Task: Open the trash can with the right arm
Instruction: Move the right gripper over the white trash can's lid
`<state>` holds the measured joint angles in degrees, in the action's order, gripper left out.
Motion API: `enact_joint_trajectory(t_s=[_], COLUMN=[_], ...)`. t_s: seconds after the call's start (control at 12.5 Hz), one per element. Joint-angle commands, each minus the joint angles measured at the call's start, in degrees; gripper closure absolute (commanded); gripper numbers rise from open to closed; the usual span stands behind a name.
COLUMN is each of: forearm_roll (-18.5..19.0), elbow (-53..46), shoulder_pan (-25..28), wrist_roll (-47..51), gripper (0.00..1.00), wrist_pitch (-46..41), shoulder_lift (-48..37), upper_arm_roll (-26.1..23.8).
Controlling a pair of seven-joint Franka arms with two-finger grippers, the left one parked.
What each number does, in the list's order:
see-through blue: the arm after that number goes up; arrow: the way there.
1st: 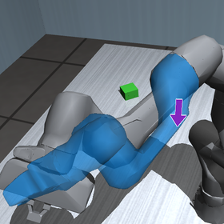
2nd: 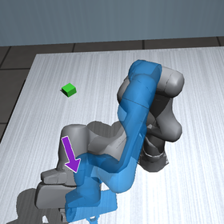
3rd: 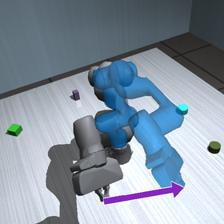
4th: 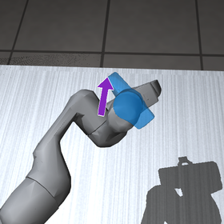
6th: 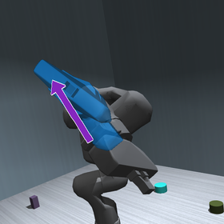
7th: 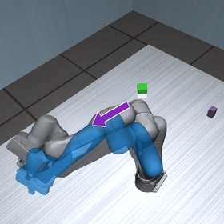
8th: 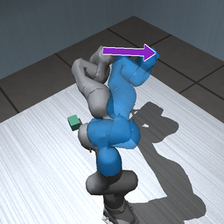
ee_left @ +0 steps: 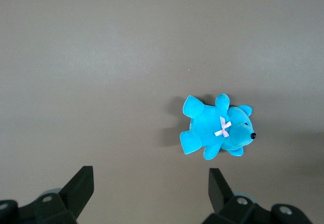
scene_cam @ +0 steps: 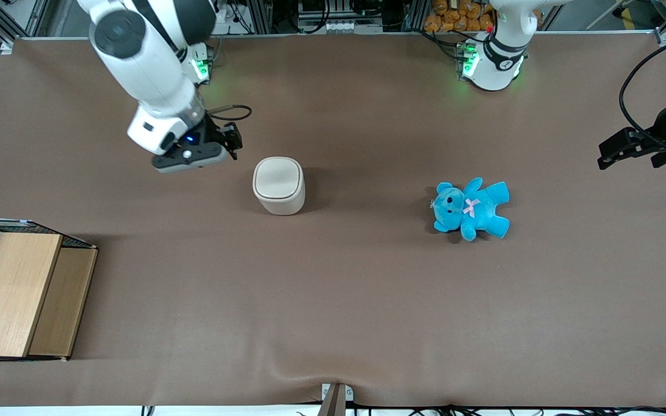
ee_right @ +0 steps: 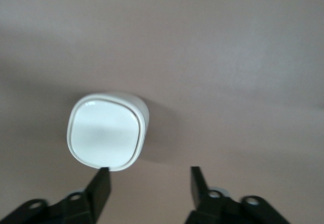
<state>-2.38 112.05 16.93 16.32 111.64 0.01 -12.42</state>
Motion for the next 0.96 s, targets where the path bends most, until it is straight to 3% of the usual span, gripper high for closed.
enact_joint_trajectory(t_s=[0.0,0.24,0.88], forearm_roll=[0.36,0.45,1.15], elbow=[6.13,8.18,8.62], shoulder_pan=[1.43,2.84,4.34], wrist_roll=[5.18,7.49,12.68], gripper=[0.95,1.00,1.00], wrist_pitch=[5.93,11.22,17.12], shoulder_lift=[0.16,4.10,11.06], upper_arm_roll=[-1.28,-2.25,-1.99])
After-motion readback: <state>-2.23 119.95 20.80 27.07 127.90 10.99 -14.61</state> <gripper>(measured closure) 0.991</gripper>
